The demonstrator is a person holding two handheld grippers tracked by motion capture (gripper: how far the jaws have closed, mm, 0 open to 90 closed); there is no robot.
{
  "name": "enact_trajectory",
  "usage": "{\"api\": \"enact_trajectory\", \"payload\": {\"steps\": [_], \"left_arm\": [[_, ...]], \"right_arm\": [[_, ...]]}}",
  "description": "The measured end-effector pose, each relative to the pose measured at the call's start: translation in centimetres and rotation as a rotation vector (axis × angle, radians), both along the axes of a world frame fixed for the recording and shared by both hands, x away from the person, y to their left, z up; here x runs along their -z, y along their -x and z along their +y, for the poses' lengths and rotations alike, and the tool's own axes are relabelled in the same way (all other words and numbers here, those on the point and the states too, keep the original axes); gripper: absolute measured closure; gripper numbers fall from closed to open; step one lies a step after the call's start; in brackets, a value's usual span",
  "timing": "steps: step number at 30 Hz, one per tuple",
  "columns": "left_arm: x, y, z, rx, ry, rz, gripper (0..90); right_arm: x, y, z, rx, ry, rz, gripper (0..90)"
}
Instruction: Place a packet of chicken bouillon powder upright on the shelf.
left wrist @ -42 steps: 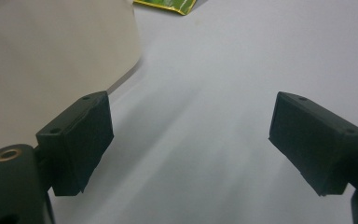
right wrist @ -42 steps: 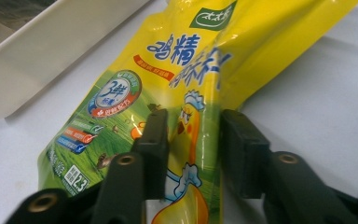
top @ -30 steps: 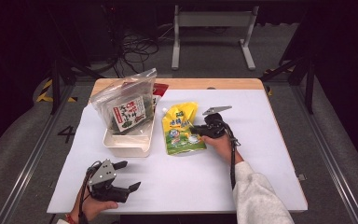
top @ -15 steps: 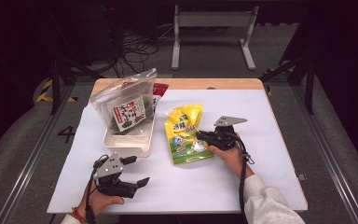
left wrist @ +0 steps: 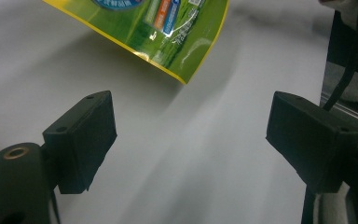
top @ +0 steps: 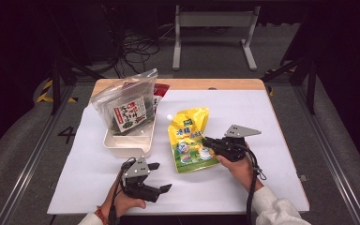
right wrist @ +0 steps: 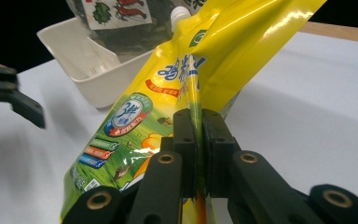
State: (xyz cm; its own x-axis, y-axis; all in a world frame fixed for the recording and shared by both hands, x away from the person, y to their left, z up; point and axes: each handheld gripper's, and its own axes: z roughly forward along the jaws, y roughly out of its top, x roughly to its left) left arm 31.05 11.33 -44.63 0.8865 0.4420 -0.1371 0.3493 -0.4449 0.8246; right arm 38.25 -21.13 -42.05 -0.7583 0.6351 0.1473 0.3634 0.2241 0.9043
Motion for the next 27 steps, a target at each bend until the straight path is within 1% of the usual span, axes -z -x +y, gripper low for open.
{"api": "enact_trajectory", "payload": {"steps": [2, 3, 4, 6, 8, 9, 10, 11, 12, 13, 14, 15, 17, 18, 19, 20, 21, 22, 23, 24, 25, 26, 27], "left_arm": [[0.0, -0.3, -0.7, 0.007, 0.001, 0.006, 16.5], [-0.1, -0.4, -1.1, -0.007, -0.006, -0.015, 16.9], [-0.3, -0.6, -1.4, -0.002, 0.001, -0.019, 18.6], [-0.4, -0.8, -1.8, -0.001, 0.013, -0.005, 18.7], [-0.2, -1.2, -2.2, 0.013, 0.015, 0.013, 17.5], [-0.1, -1.4, -2.3, 0.011, 0.017, 0.019, 16.3], [-0.1, -1.5, -2.3, 0.017, 0.030, 0.031, 15.6], [-0.1, -1.6, -2.3, 0.023, 0.037, 0.035, 15.0], [-0.2, -1.7, -2.2, 0.022, 0.042, 0.024, 14.7], [-0.3, -1.6, -2.2, 0.015, 0.052, 0.025, 14.6], [-0.6, -1.7, -2.0, 0.010, 0.068, 0.017, 14.7], [-0.6, -1.7, -2.0, 0.010, 0.068, 0.017, 15.9], [-1.1, -1.9, -1.4, -0.018, 0.117, 0.017, 17.0], [-1.3, -2.0, -1.1, -0.023, 0.126, 0.002, 18.2], [-1.4, -2.1, -0.9, -0.029, 0.139, 0.005, 19.9], [-1.4, -2.1, -0.9, -0.029, 0.139, 0.005, 20.1], [-1.4, -2.1, -0.7, -0.029, 0.157, 0.009, 20.1], [-1.5, -2.0, -0.6, -0.033, 0.164, 0.006, 21.1], [-1.7, -2.0, -0.3, -0.039, 0.169, -0.005, 22.0], [-1.8, -2.0, -0.1, -0.035, 0.177, -0.011, 25.6], [-1.9, -2.0, 0.3, -0.038, 0.206, -0.006, 30.7], [-2.0, -2.0, 0.5, -0.038, 0.211, -0.018, 37.6], [-2.1, -2.0, 0.8, -0.038, 0.209, -0.035, 46.8]], "right_arm": [[-0.2, 0.7, 0.0, -0.018, -0.003, -0.010, 85.5], [-0.3, 1.0, 0.1, -0.027, -0.004, -0.017, 85.5], [-0.4, 1.5, 0.2, -0.040, -0.004, -0.023, 85.6], [-0.7, 2.1, 0.2, -0.061, -0.012, -0.029, 85.6], [-0.8, 2.7, 0.2, -0.078, -0.029, -0.035, 85.5], [-0.9, 3.0, 0.3, -0.089, -0.032, -0.045, 85.5], [-1.0, 3.3, 0.3, -0.101, -0.035, -0.049, 85.5], [-1.1, 3.6, 0.4, -0.106, -0.038, -0.054, 85.6], [-1.1, 3.8, 0.5, -0.113, -0.037, -0.057, 85.6], [-1.1, 4.0, 0.6, -0.123, -0.036, -0.066, 85.6], [-1.1, 4.2, 0.7, -0.132, -0.034, -0.073, 85.6], [-1.1, 4.2, 0.7, -0.132, -0.034, -0.073, 85.6], [-1.0, 4.7, 1.1, -0.151, -0.034, -0.077, 85.7], [-1.0, 4.8, 1.3, -0.161, -0.044, -0.081, 85.7], [-1.0, 5.1, 1.6, -0.170, -0.045, -0.088, 85.6], [-1.0, 5.1, 1.6, -0.170, -0.045, -0.088, 85.6], [-1.0, 5.2, 1.9, -0.180, -0.042, -0.098, 85.5], [-1.1, 5.5, 2.3, -0.199, -0.040, -0.107, 85.4], [-1.0, 5.7, 2.6, -0.205, -0.034, -0.113, 85.4], [-0.9, 6.0, 3.0, -0.221, -0.021, -0.123, 85.4], [-0.9, 6.1, 3.2, -0.229, -0.013, -0.124, 85.3], [-0.7, 6.2, 3.4, -0.238, -0.015, -0.123, 85.1], [-0.7, 6.2, 3.6, -0.240, -0.011, -0.124, 85.0]]}}
